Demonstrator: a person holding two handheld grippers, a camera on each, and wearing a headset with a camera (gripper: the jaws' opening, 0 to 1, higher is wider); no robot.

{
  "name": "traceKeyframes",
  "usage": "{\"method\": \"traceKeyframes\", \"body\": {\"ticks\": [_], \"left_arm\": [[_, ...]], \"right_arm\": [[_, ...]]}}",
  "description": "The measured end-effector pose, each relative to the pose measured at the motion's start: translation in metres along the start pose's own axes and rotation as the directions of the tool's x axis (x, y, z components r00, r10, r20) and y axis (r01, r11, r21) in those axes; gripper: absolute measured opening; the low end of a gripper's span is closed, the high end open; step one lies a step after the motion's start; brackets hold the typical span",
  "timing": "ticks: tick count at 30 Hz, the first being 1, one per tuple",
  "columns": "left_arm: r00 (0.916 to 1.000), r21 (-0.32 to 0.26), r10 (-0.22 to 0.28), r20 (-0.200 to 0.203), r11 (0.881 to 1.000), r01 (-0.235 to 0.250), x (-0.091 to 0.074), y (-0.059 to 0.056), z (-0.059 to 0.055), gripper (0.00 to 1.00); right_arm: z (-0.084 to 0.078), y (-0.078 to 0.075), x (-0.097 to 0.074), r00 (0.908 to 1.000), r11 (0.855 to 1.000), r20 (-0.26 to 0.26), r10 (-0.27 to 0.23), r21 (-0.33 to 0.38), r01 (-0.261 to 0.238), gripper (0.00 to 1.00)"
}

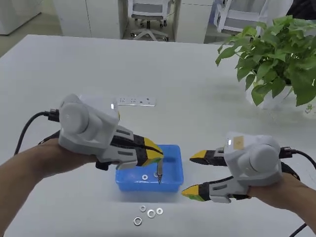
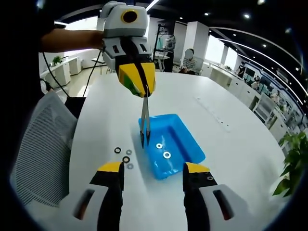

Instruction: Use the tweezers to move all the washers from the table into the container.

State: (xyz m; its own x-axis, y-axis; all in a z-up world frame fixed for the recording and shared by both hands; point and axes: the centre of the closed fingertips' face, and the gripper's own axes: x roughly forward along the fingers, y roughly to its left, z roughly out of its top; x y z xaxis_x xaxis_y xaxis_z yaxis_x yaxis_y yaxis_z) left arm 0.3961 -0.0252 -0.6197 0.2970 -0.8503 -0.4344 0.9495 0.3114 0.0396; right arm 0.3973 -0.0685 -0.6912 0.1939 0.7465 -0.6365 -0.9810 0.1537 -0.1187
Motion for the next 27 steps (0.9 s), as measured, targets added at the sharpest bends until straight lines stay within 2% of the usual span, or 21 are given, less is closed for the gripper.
{"method": "traceKeyframes", "body": {"ticks": [11, 18, 27], "left_arm": [[0.9996, 0.006, -0.028, 0.002, 1.000, 0.028, 0.006, -0.009, -0.002, 0.04], [0.9990, 0.012, -0.044, -0.001, 0.999, 0.044, 0.011, -0.015, -0.008, 0.05], [0.9980, 0.011, -0.062, -0.007, 0.998, 0.062, 0.018, -0.025, -0.015, 0.05]], "right_arm": [[-0.002, 0.005, -0.002, 0.9994, 0.999, 0.033, -0.009, 0.042, 0.007, 0.57], [-0.005, 0.009, -0.003, 0.9989, 0.998, 0.045, -0.015, 0.069, 0.012, 0.63], [-0.012, 0.014, -0.002, 0.9994, 0.996, 0.031, -0.018, 0.084, 0.015, 0.69]]}}
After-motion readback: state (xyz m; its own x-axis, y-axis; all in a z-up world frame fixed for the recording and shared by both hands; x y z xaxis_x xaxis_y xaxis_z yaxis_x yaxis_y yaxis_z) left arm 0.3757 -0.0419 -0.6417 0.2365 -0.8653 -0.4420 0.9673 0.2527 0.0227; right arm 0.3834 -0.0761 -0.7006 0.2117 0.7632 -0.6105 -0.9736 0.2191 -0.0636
